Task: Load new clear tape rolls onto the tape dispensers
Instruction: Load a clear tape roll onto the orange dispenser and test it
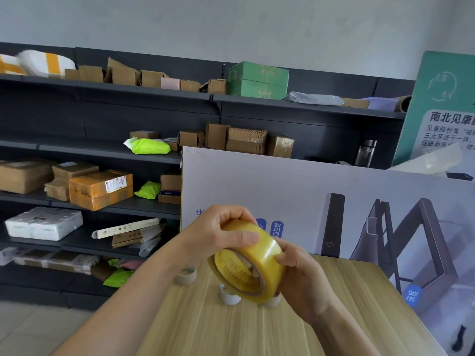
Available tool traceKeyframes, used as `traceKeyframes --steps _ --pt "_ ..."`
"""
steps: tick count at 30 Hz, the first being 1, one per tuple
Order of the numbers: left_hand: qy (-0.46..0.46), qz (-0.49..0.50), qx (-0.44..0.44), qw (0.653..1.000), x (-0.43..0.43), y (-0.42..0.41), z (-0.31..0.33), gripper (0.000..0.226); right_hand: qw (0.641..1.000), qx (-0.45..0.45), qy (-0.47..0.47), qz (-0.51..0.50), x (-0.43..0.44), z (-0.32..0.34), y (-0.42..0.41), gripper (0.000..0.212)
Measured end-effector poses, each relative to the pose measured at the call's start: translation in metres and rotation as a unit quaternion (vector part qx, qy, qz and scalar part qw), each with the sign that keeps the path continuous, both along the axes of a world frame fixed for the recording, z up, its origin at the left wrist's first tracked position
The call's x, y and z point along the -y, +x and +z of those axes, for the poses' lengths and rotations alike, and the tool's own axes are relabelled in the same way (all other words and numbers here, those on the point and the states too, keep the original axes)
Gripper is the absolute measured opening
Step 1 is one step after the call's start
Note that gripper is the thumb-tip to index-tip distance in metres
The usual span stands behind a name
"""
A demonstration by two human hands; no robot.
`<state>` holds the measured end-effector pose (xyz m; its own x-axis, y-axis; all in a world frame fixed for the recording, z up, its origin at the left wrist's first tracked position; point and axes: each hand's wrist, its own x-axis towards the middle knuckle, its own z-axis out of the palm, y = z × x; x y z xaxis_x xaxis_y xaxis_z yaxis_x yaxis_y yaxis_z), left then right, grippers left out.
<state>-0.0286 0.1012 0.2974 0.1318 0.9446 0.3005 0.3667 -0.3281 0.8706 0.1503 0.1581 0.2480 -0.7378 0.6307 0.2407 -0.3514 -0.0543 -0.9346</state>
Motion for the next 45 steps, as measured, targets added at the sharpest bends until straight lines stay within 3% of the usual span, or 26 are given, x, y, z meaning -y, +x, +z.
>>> traceKeyframes --steps 8,12,17,20,24,26,28,31,33,35,37,40,43,45 --pt "-0.097 0.06 0.208 0.971 0.008 0.013 -0.008 0.017 0.996 -0.005 -0.038 -0.079 -0.002 -0.011 -0.002 0.055" --pt "-0.101 0.165 0.32 0.927 0.005 0.021 -0.016 0.012 0.965 0.047 0.115 -0.232 0.006 -0.008 -0.003 0.043" --pt "-0.104 0.211 0.414 0.88 0.004 0.028 -0.027 0.01 0.876 0.105 0.323 -0.342 0.009 -0.016 -0.015 0.047" --pt "-0.092 0.219 0.452 0.86 0.004 0.032 -0.032 0.019 0.867 0.109 0.332 -0.356 0.007 -0.018 -0.017 0.049" --pt "-0.053 0.219 0.496 0.839 0.007 0.04 -0.034 0.016 0.82 0.106 0.338 -0.45 0.017 -0.02 -0.023 0.041" --pt "-0.033 0.217 0.503 0.836 0.008 0.048 -0.033 0.013 0.83 0.085 0.334 -0.437 0.024 -0.02 -0.027 0.047" --pt "-0.022 0.218 0.493 0.842 0.008 0.053 -0.033 0.017 0.854 0.096 0.324 -0.396 0.027 -0.019 -0.028 0.049" --pt "0.027 0.232 0.418 0.878 0.01 0.052 -0.037 0.018 0.91 0.092 0.255 -0.313 0.029 -0.016 -0.028 0.025" --pt "0.113 0.293 0.208 0.926 0.012 0.045 -0.041 0.015 0.923 0.069 0.224 -0.305 0.028 -0.016 -0.025 0.015" --pt "0.169 0.327 0.038 0.929 0.013 0.037 -0.043 0.023 0.922 0.063 0.221 -0.312 0.027 -0.016 -0.023 0.013" --pt "0.218 0.344 -0.031 0.913 0.012 0.033 -0.046 0.028 0.928 0.058 0.211 -0.303 0.027 -0.017 -0.022 0.011" --pt "0.253 0.363 -0.067 0.894 0.012 0.031 -0.045 0.015 0.927 0.068 0.21 -0.304 0.027 -0.022 -0.022 0.016" --pt "0.231 0.352 -0.011 0.907 0.013 0.031 -0.041 0.006 0.922 0.083 0.22 -0.306 0.027 -0.026 -0.022 0.02" --pt "0.221 0.354 -0.033 0.908 0.012 0.029 -0.039 0.005 0.915 0.1 0.233 -0.312 0.028 -0.028 -0.021 0.021"
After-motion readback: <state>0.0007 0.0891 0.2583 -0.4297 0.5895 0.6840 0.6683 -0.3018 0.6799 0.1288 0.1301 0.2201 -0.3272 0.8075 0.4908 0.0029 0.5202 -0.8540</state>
